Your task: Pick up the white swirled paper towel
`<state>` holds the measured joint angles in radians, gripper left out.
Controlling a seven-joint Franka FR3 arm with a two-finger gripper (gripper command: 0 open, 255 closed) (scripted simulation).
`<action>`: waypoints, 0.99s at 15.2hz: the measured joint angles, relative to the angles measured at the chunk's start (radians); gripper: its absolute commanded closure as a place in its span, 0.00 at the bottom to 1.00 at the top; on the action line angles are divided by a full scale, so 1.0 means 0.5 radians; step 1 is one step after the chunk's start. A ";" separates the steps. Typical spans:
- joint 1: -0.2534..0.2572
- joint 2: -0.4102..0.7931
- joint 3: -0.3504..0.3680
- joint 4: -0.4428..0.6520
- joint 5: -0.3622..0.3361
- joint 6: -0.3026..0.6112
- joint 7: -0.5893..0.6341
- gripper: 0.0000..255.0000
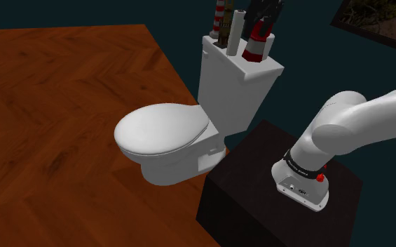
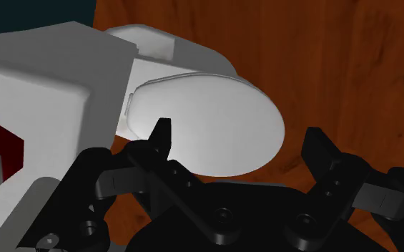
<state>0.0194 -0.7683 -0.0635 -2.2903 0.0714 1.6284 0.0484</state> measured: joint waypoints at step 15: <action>-0.140 0.905 -0.283 0.778 -0.106 0.001 -0.114 0.00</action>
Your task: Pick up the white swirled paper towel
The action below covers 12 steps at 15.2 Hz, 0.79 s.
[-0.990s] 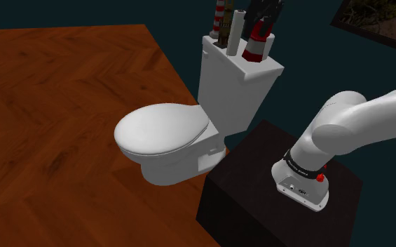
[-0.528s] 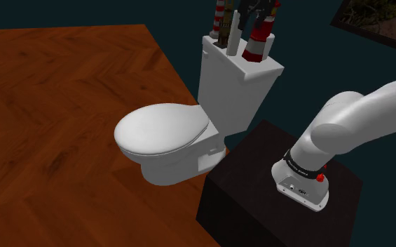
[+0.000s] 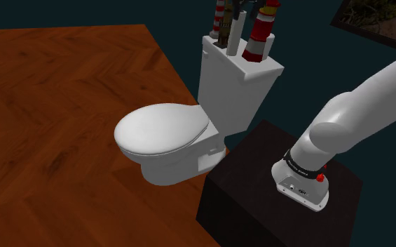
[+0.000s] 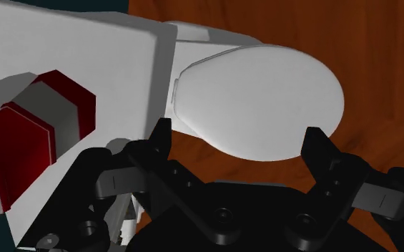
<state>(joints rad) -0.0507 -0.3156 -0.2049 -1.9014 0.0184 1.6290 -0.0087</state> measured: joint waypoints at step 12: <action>-0.216 1.002 -0.260 1.174 0.154 -0.309 -0.164 0.00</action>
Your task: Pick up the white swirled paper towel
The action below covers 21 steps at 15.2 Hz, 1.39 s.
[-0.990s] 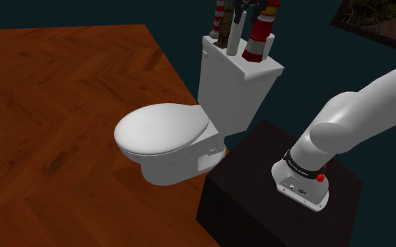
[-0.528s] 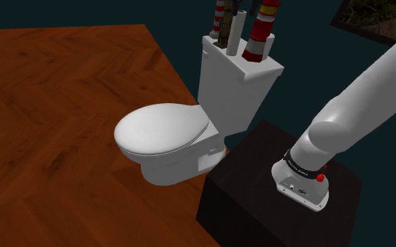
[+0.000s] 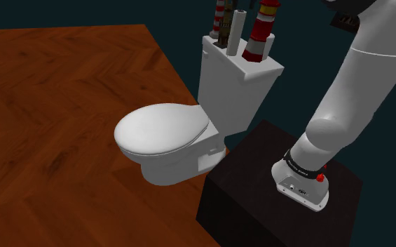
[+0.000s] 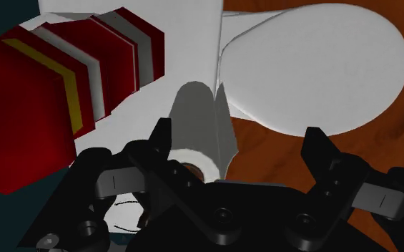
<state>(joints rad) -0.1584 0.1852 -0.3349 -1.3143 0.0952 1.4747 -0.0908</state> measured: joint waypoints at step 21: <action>-0.093 0.254 -0.042 0.135 0.059 0.080 -0.040 1.00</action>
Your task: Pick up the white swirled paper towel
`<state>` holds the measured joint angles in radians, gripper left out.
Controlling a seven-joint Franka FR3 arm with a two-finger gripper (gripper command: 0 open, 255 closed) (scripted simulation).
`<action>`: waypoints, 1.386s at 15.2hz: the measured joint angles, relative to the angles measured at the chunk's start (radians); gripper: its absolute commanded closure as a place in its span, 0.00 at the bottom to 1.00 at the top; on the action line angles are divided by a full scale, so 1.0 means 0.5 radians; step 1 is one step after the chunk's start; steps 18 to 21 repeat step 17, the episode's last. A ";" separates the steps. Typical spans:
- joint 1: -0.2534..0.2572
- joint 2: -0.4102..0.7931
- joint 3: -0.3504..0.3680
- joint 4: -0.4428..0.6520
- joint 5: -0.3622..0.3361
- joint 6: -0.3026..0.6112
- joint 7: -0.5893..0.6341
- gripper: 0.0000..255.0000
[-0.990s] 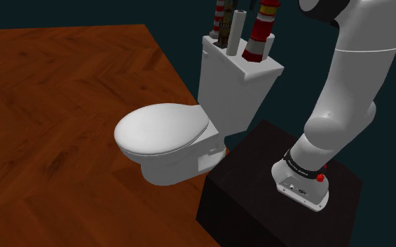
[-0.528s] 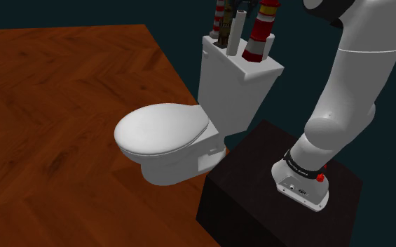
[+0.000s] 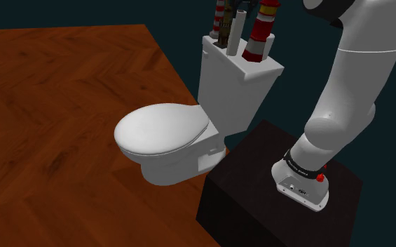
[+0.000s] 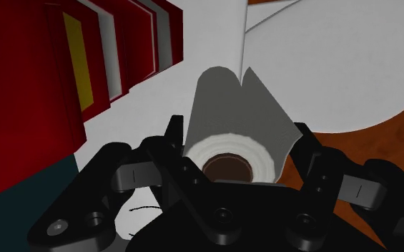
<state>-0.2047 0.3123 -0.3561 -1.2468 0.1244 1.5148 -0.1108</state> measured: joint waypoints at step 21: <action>-0.162 0.333 0.009 0.928 0.125 -0.603 0.004 1.00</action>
